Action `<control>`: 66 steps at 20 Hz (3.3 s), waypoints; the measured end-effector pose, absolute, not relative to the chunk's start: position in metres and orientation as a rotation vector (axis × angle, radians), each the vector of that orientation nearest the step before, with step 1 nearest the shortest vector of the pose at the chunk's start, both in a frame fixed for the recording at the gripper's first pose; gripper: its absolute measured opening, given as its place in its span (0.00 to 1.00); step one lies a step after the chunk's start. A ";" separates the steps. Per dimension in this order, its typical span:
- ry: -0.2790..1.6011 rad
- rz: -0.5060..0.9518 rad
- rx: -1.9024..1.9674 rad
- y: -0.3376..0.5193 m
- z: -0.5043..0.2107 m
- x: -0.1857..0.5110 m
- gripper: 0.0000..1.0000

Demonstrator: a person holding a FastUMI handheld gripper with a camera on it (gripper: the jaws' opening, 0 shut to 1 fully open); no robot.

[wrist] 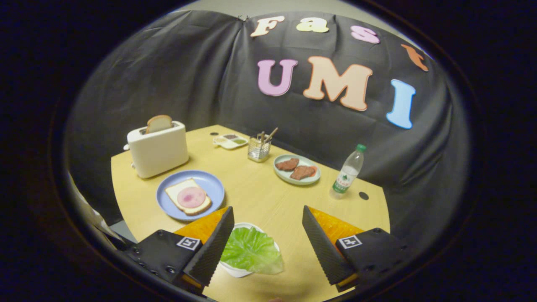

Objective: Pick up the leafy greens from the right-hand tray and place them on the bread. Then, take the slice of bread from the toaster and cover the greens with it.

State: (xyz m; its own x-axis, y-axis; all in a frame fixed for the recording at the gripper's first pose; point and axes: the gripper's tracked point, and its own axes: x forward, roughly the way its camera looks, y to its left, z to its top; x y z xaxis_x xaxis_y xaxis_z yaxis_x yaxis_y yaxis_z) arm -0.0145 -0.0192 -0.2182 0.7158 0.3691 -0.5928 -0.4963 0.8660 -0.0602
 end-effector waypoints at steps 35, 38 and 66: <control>1.027 0.614 -0.306 -0.001 -0.363 -0.068 0.04; 1.002 0.590 -0.261 0.004 -0.344 -0.062 0.04; 0.858 0.823 -0.276 0.193 -0.272 -0.043 0.08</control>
